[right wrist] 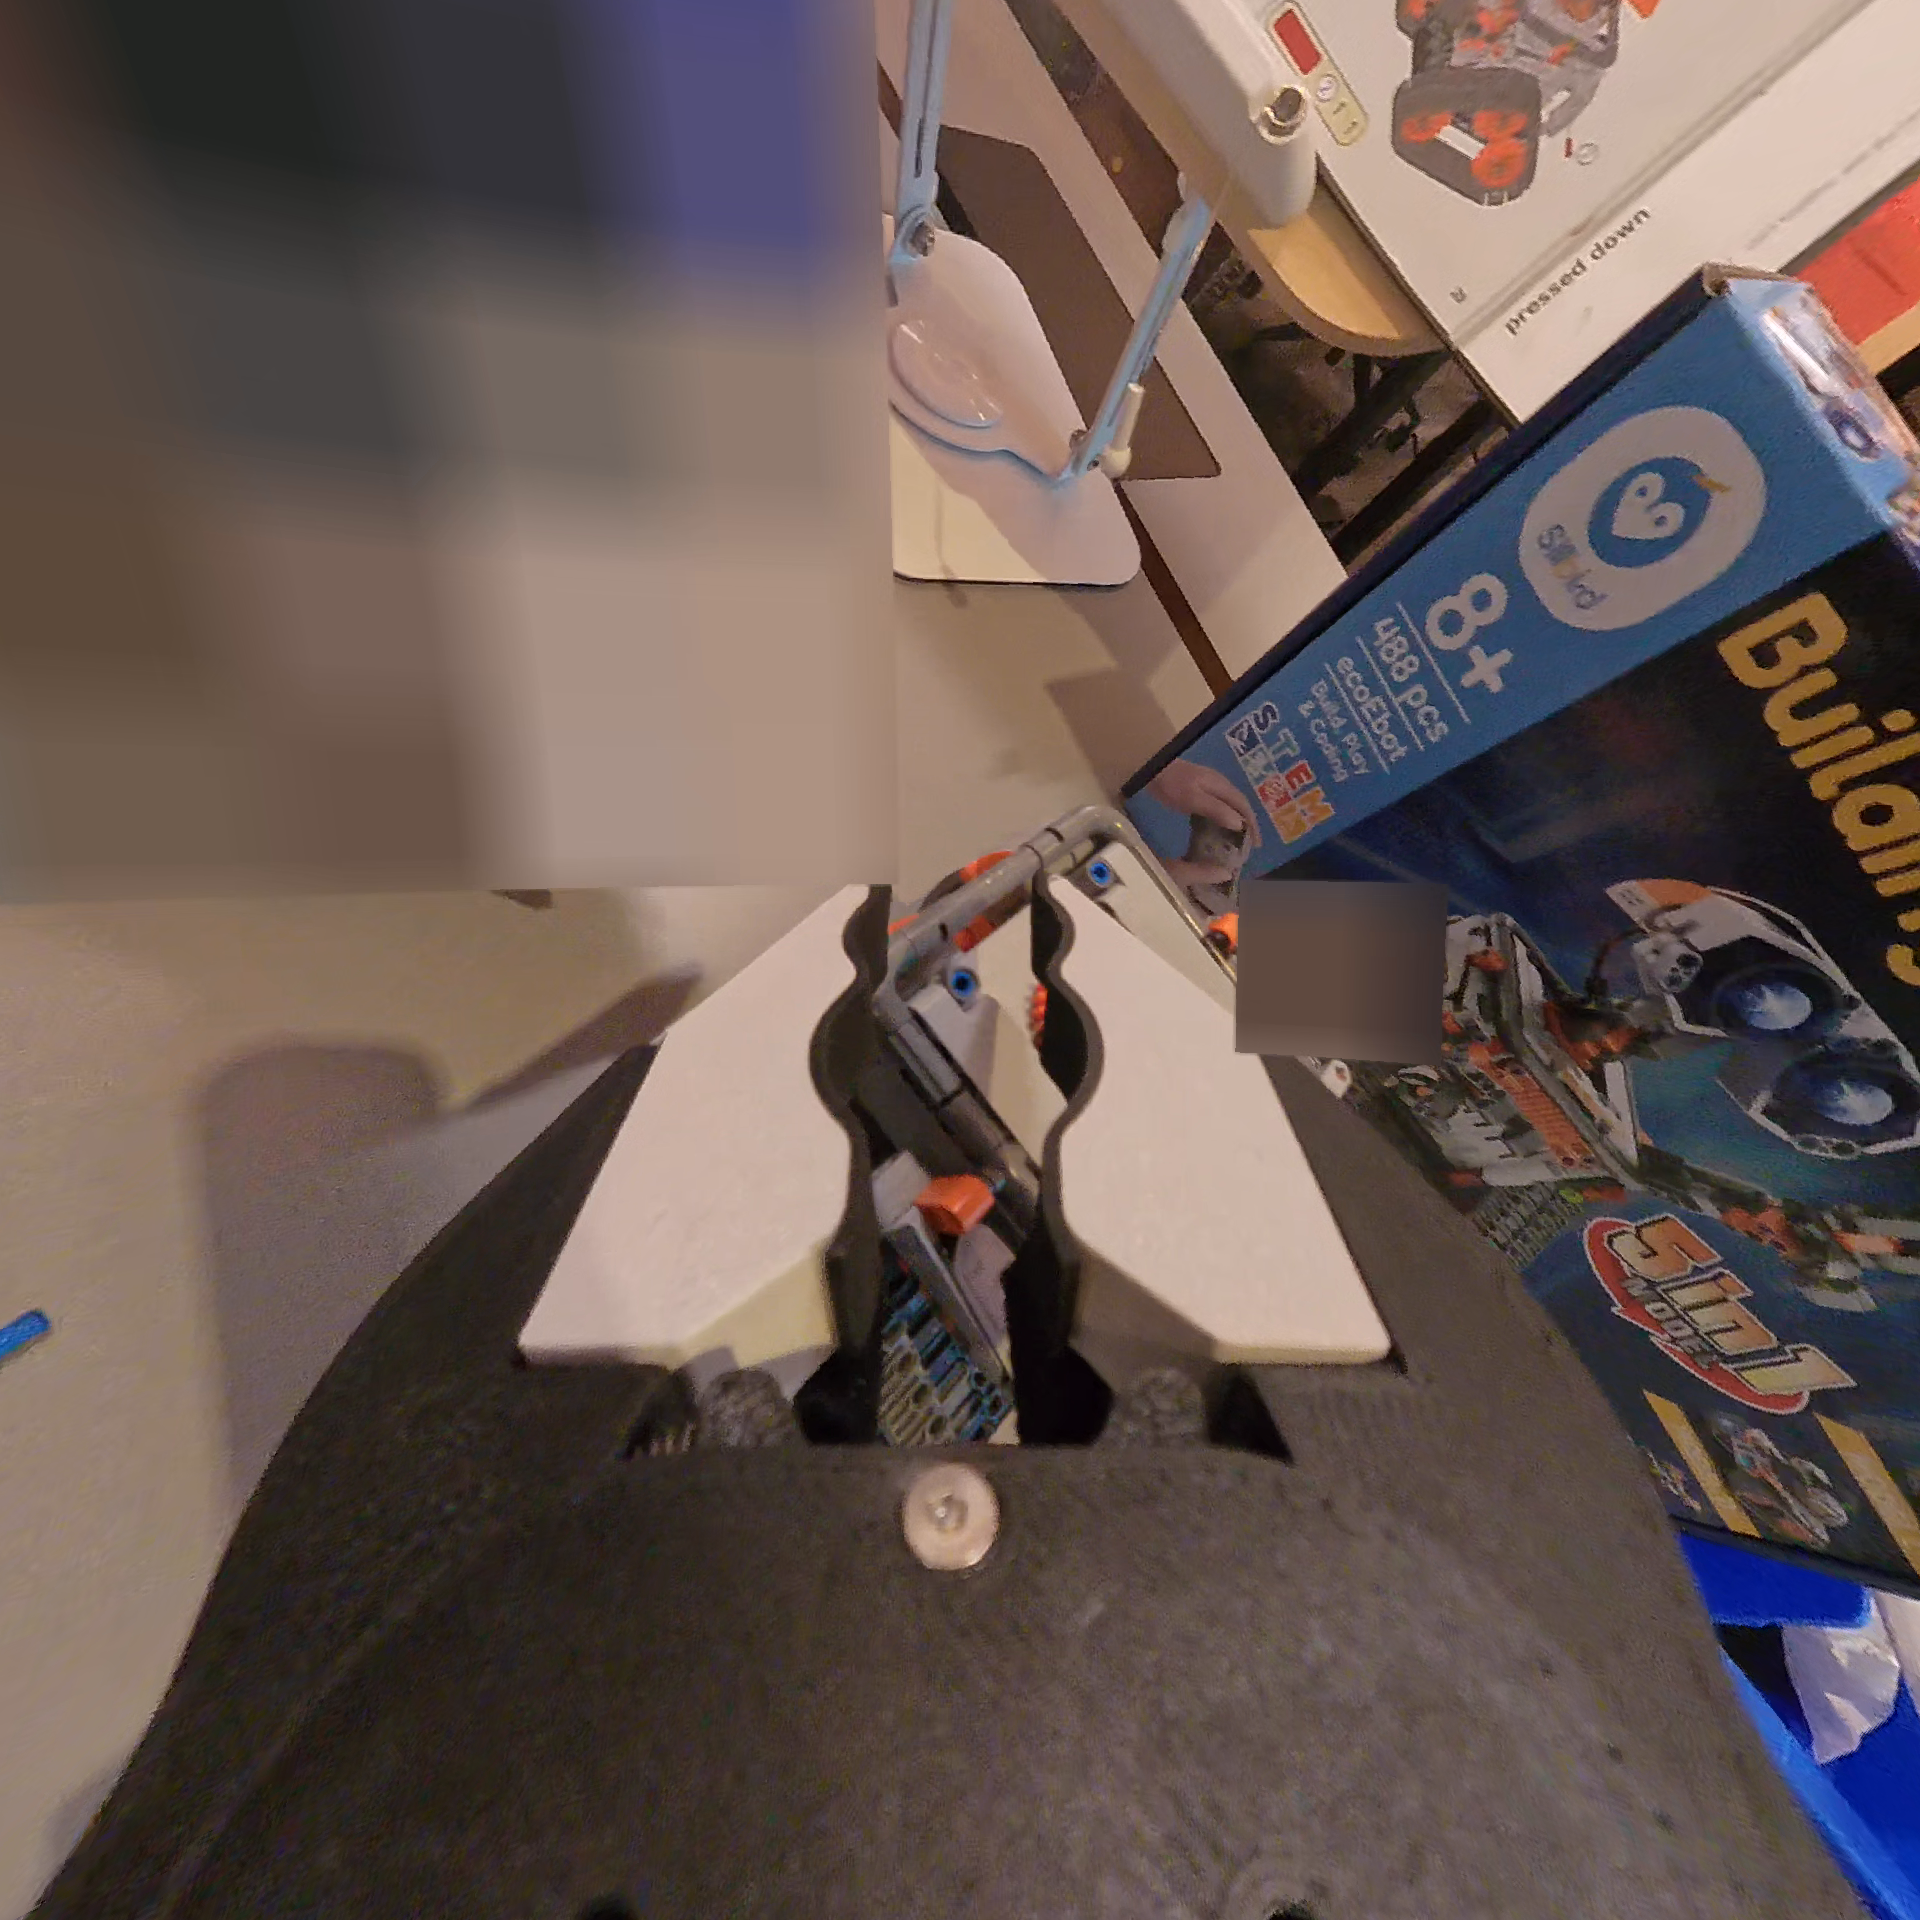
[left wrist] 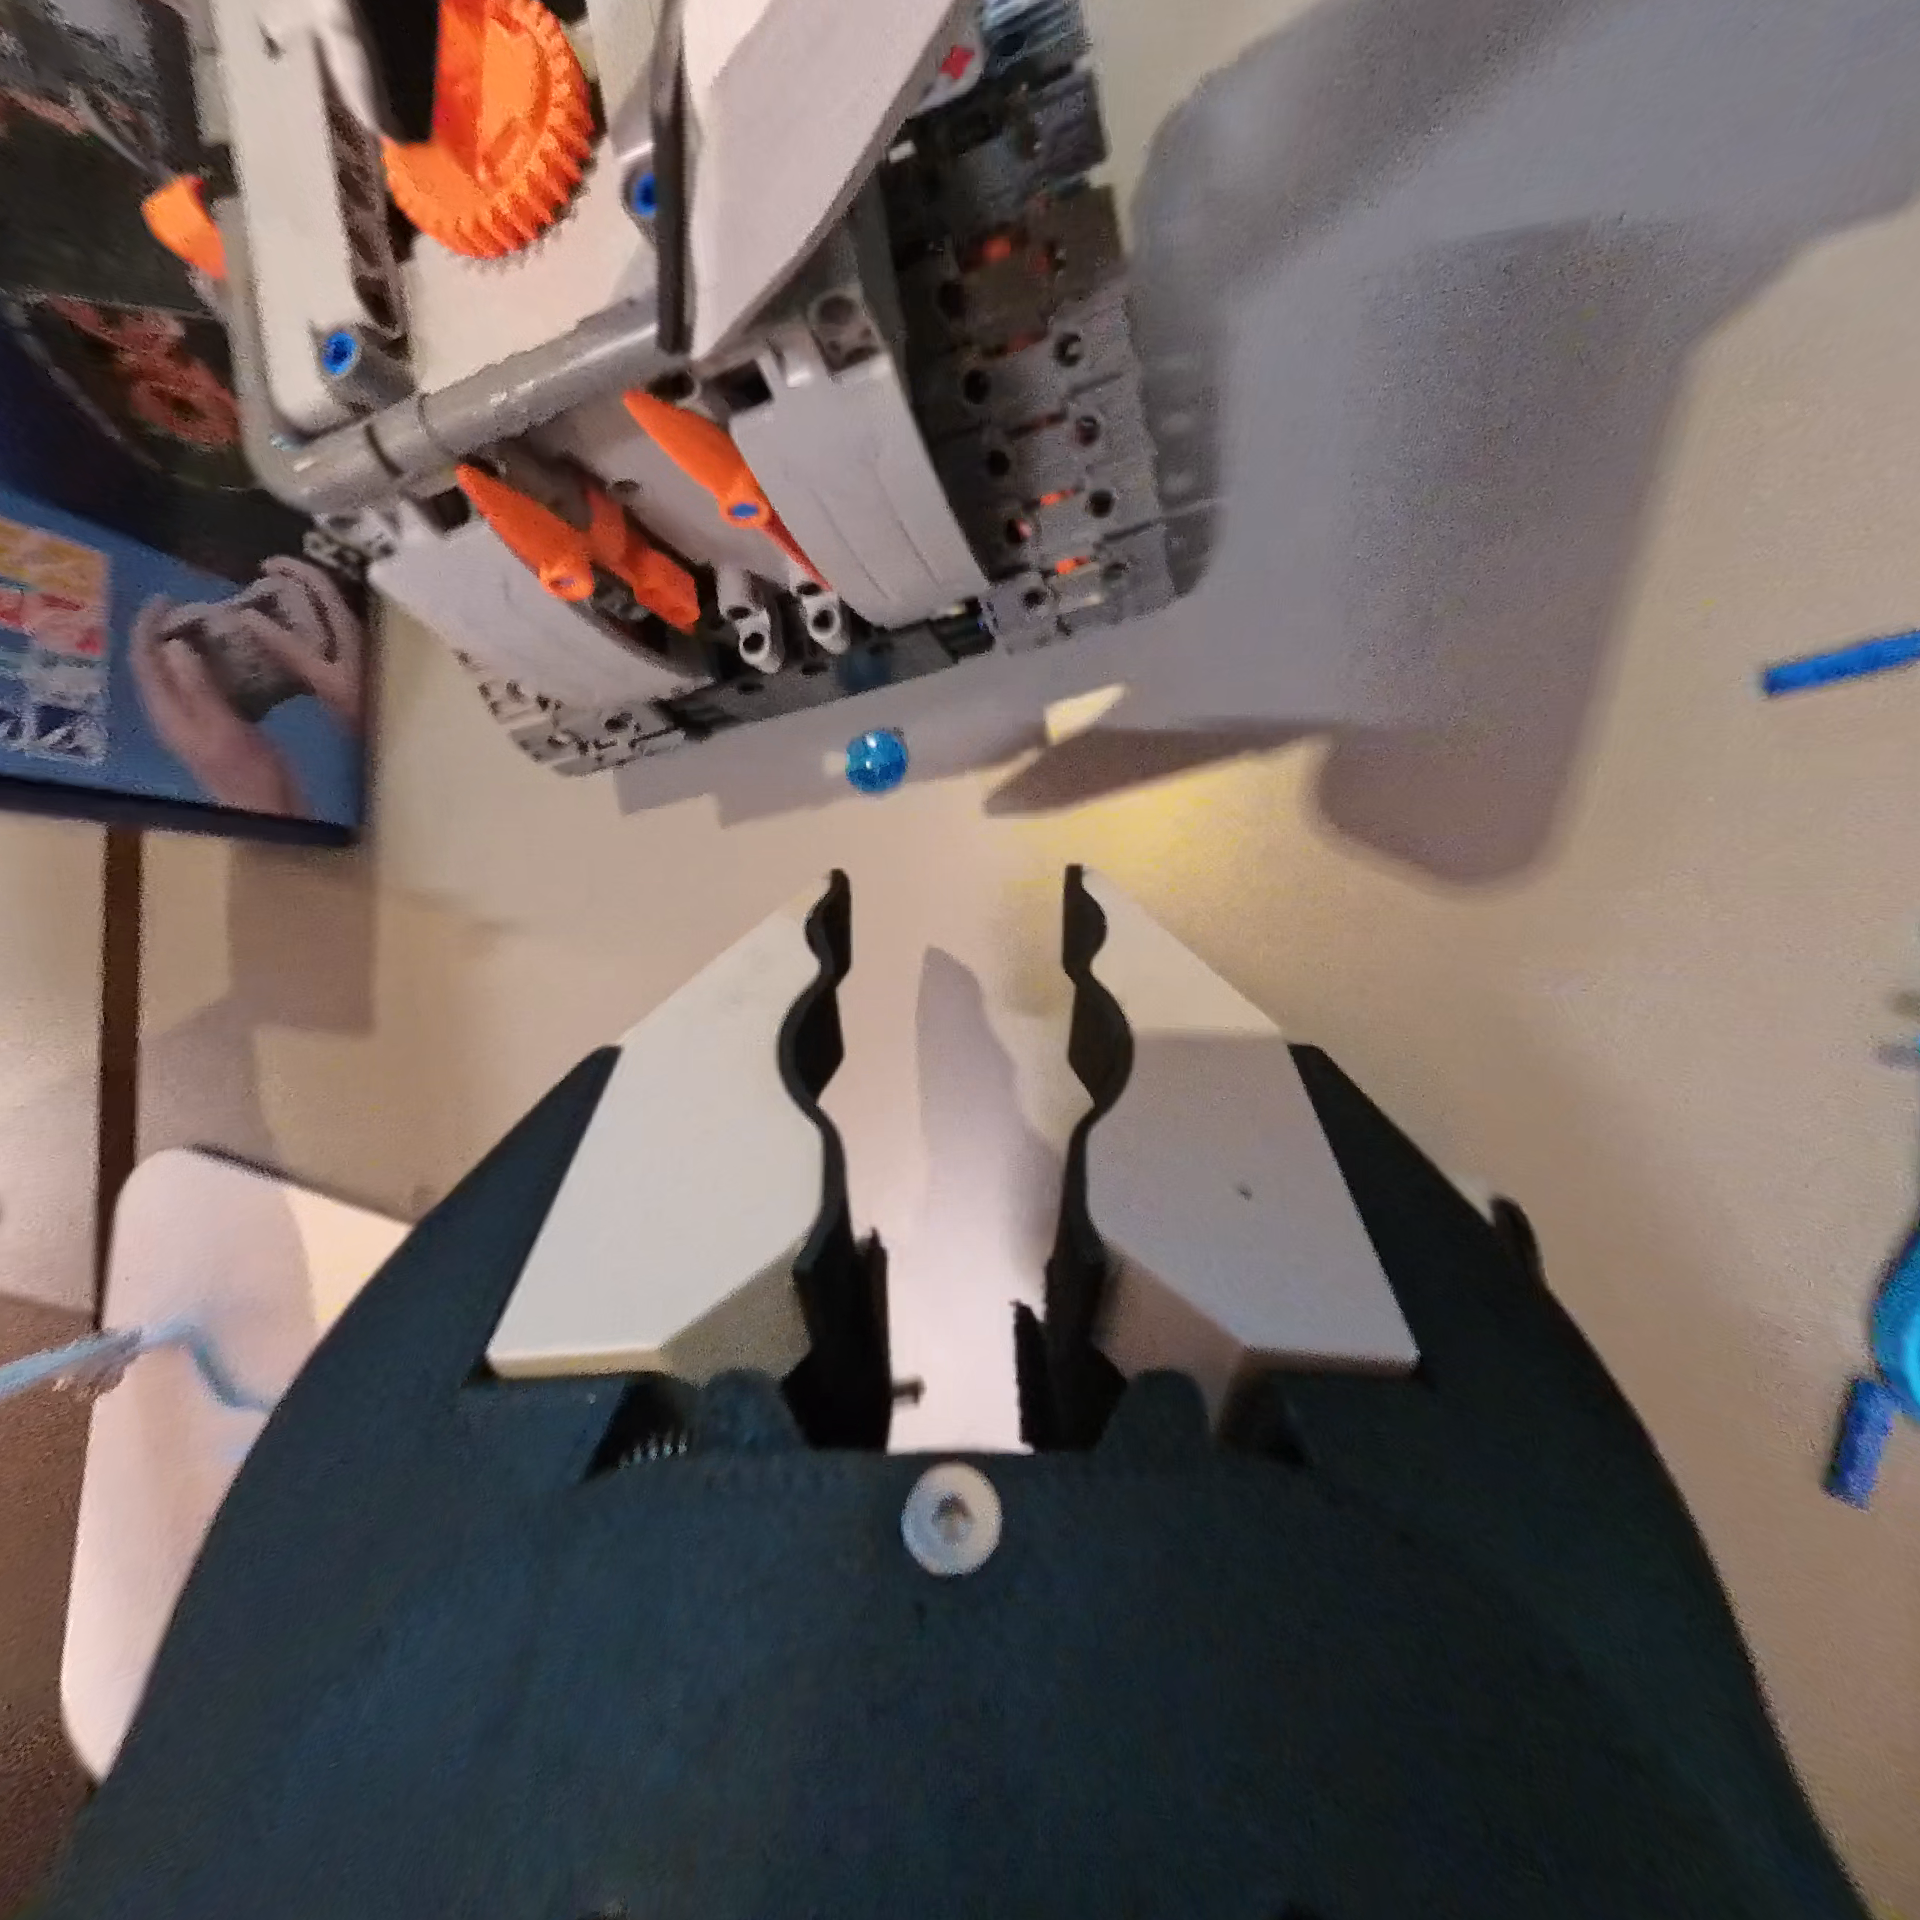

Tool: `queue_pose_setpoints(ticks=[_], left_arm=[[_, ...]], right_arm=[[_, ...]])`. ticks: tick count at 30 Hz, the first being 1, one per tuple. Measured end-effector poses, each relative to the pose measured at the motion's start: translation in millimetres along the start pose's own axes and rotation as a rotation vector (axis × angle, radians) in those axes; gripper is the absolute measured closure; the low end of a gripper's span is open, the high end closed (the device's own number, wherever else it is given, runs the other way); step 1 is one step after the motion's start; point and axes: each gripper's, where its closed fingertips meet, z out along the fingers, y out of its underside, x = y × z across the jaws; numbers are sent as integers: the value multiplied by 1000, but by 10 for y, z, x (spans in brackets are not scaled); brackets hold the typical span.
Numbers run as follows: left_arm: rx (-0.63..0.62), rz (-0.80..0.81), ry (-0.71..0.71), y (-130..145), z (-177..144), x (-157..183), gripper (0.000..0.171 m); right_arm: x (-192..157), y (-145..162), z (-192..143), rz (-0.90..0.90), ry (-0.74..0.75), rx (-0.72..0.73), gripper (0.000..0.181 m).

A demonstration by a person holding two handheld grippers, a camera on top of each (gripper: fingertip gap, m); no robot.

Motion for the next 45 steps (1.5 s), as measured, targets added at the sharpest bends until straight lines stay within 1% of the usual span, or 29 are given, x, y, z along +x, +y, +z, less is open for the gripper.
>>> queue_pose_setpoints(ticks=[3, 8, 11, 13, 17, 20, 22, 24, 29, 31, 34, 38, 42, 43, 45], left_arm=[[-48, -38, 27, -11, 276, -113, 132], [-32, -156, 126, -32, 515, -148, 134], [-37, -193, 153, 7, 610, -166, 143], [-9, -208, 163, -18, 636, -188, 158], [24, -244, 187, -29, 641, -199, 159], [27, -254, 197, 21, 574, -173, 159], [60, -276, 203, 26, 443, -155, 159], [136, -325, 211, -15, 218, -143, 159], [451, -447, 217, -183, -659, -44, 159], [575, -481, 203, -189, -1020, 13, 159], [714, -526, 203, -127, -1398, 182, 159], [892, -605, 243, -40, -1718, 376, 159], [1005, -666, 301, 43, -1840, 468, 159], [1028, -679, 326, 55, -1862, 493, 159], [1064, -708, 361, 70, -1878, 529, 159]], right_arm=[[41, -6, -21, 13, 2, 26, 157], [85, -5, -35, 15, 12, 46, 159], [104, -14, -57, 21, 12, 60, 158], [105, -24, -60, 24, 11, 67, 158], [91, -3, -35, 20, 7, 58, 158], [58, -3, -15, 12, -2, 58, 158], [-11, -27, -6, -16, -20, 66, 157], [-138, -94, -1, -59, -49, 86, 154], [-619, -388, 42, -170, -120, 147, 145], [-810, -530, 68, -206, -127, 165, 141], [-1042, -807, 90, -226, -101, 237, 140], [-1239, -1127, 56, -250, -26, 336, 141], [-1370, -1373, -24, -284, 30, 419, 146], [-1413, -1409, -32, -291, 25, 432, 149], [-1468, -1447, -15, -294, 21, 440, 150]])
